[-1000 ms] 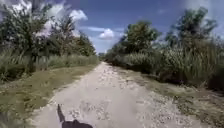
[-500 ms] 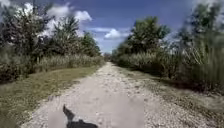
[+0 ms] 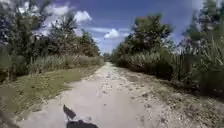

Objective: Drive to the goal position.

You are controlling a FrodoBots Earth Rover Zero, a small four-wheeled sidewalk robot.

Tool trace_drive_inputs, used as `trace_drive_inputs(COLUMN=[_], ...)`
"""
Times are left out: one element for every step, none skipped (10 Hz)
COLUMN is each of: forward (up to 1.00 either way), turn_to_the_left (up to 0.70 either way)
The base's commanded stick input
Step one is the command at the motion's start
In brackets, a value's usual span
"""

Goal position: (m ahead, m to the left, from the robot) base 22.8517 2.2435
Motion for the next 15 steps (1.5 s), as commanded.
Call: trace_drive_inputs(forward=[0.85, 0.85, 0.85, 0.85, 0.85, 0.85, 0.85, 0.85, 0.85, 0.85, 0.85, 0.85, 0.85, 0.85, 0.85], turn_to_the_left=[0.00, 0.00, 0.00, 0.00, 0.00, 0.00, 0.00, 0.00, 0.00, 0.00, 0.00, 0.00, 0.00, 0.00, 0.00])
